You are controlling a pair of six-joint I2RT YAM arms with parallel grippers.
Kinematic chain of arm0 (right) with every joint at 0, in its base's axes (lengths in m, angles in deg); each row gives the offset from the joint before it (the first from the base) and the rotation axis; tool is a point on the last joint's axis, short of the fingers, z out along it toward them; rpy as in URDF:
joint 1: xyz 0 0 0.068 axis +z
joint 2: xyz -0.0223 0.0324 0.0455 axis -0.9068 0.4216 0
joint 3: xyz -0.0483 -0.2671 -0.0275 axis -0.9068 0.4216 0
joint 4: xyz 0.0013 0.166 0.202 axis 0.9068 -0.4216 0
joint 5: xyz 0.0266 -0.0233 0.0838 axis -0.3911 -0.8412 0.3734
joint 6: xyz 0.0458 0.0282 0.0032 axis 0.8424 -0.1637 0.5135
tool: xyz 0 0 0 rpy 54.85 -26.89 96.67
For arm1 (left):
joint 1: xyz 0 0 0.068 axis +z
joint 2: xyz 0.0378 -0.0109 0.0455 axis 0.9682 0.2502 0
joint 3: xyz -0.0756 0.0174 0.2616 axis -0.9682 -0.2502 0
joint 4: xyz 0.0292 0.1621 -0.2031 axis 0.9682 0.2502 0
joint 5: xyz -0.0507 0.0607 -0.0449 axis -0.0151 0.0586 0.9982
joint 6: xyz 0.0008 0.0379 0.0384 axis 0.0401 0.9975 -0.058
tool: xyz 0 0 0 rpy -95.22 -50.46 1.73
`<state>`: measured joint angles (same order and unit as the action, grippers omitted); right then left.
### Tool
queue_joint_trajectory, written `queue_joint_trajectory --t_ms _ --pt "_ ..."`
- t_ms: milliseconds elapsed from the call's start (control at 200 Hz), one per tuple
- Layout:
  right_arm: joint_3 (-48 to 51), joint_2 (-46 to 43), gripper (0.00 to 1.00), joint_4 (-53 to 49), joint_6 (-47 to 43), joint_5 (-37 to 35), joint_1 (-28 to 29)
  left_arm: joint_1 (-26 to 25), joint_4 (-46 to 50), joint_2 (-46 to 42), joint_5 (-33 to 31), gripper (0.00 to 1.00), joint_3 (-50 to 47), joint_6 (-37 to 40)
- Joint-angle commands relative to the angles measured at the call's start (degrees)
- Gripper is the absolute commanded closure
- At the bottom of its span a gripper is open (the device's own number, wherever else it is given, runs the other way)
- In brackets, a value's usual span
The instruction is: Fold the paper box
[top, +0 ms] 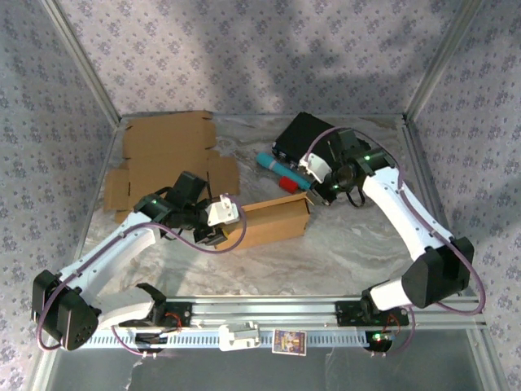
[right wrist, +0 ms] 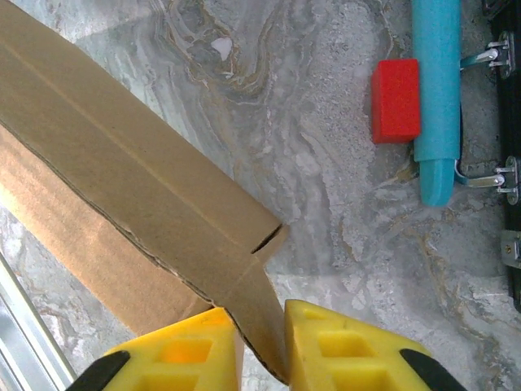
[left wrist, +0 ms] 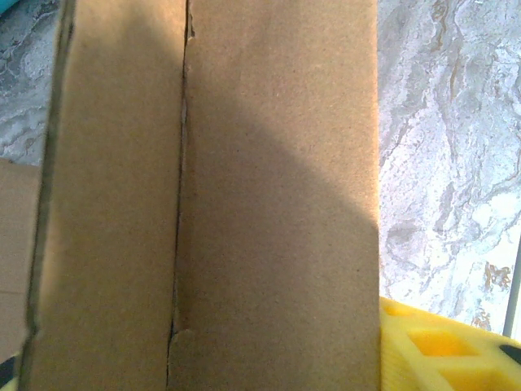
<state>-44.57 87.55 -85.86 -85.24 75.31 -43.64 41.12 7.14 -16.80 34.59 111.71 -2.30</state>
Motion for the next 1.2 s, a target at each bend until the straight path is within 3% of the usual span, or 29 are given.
queue_joint_trajectory --t_ms 0,340,785,1194 --pt "-2.37 0.61 0.85 -1.46 1.64 -1.25 0.62 0.44 1.07 0.77 2.08 0.46 0.54 1.07" --pt "-5.69 2.24 1.00 -5.94 6.63 -2.76 2.20 0.44 0.55 1.21 1.93 0.47 0.89 0.41" --pt "-9.35 4.96 1.00 -8.77 26.84 -6.13 5.34 0.42 -0.30 1.67 1.16 0.50 1.72 -1.80" --pt "-8.91 4.99 1.00 -7.19 41.47 -3.27 6.17 0.24 -1.04 2.59 0.67 0.54 2.11 -2.97"
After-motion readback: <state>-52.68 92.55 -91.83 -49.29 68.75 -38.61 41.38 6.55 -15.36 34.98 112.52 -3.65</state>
